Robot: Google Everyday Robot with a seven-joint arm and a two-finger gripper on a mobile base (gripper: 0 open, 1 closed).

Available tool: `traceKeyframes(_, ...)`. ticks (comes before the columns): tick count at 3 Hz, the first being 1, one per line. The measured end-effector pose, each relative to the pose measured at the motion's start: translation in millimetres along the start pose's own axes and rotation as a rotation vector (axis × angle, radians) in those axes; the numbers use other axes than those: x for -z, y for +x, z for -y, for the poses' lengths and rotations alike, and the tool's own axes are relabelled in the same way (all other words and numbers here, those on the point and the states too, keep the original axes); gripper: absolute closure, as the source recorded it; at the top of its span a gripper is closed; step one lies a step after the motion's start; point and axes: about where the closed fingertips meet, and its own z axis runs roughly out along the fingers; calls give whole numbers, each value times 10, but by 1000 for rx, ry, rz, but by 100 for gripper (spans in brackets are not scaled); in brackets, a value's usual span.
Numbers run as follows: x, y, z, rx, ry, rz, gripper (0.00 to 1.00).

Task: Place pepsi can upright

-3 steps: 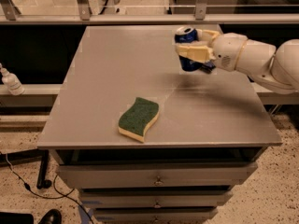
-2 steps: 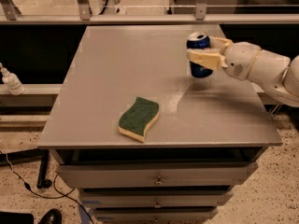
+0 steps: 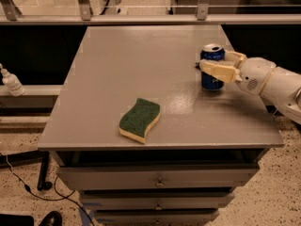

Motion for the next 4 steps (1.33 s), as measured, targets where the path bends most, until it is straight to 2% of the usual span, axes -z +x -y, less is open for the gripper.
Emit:
traceKeyframes(1, 181, 124, 10, -42, 16, -8, 84)
traceKeyframes(2, 268, 214, -2, -66, 22, -14, 61)
traceKeyframes(4, 268, 184, -3, -66, 22, -14, 15)
